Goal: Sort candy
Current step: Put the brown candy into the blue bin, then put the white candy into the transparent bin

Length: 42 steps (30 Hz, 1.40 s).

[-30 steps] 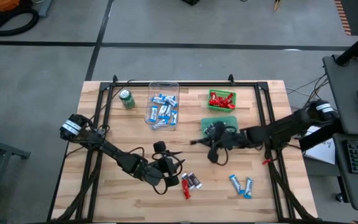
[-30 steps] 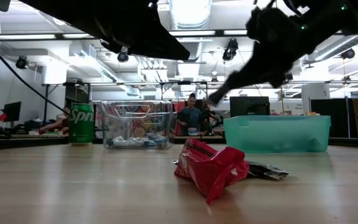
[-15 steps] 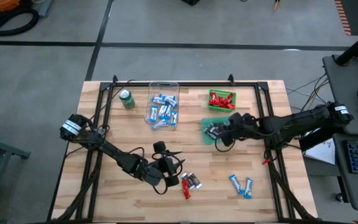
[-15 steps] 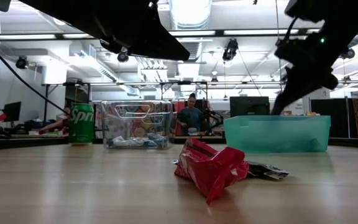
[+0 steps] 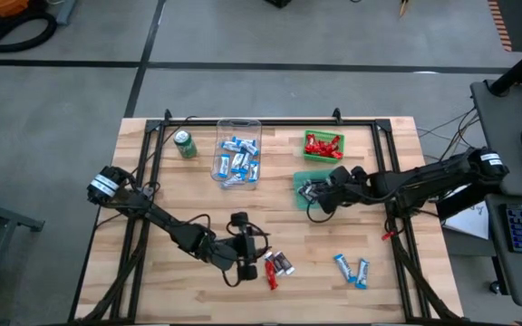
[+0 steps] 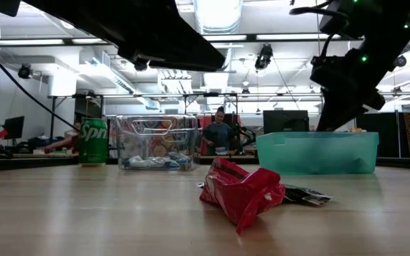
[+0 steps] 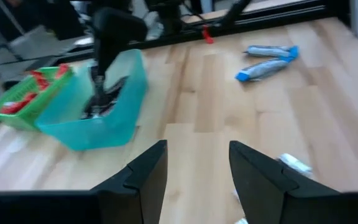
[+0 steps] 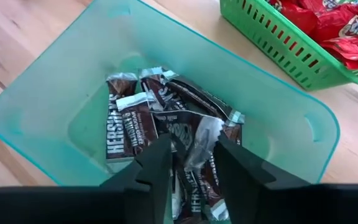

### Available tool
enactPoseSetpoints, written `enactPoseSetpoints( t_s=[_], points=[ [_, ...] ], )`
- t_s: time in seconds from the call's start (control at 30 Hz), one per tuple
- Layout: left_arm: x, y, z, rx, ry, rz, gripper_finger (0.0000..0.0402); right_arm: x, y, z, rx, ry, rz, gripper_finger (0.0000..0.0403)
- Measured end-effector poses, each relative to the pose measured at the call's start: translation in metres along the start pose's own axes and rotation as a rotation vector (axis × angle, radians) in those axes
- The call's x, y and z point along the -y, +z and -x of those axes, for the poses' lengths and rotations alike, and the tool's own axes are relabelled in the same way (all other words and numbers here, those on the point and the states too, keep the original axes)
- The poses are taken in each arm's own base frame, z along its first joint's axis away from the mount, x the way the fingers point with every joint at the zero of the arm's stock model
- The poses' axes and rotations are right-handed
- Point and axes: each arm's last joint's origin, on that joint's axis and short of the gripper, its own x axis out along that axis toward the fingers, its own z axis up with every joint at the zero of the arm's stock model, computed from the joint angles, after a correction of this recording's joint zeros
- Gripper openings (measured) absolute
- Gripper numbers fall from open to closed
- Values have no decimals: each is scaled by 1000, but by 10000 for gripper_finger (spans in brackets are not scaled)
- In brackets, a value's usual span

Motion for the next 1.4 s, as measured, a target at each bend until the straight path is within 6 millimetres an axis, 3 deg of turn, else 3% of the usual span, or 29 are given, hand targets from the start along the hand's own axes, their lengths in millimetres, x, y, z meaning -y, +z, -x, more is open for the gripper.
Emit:
enactPoseSetpoints(
  t_s=[0.33, 0.6, 0.73, 0.87, 1.1, 1.4],
  points=[
    [1, 0, 0, -2, -28, 30, 156, 2, 4, 9, 27, 35, 31, 172],
    [1, 0, 0, -3, -28, 67, 156, -4, 26, 36, 38, 65, 29, 177],
    [1, 0, 3, -17, -32, 10, 156, -16, 30, 53, -29, 200, 50, 177],
    [-4, 8, 10, -14, -34, -71, 156, -32, 20, 67, -159, 374, 67, 177],
    [-9, 19, 17, 12, -31, -189, 156, -64, -10, 91, -348, 525, 6, 177],
    [-12, 20, 14, 18, -22, -189, 156, -104, -56, 99, -569, 384, -48, 177]
  ],
)
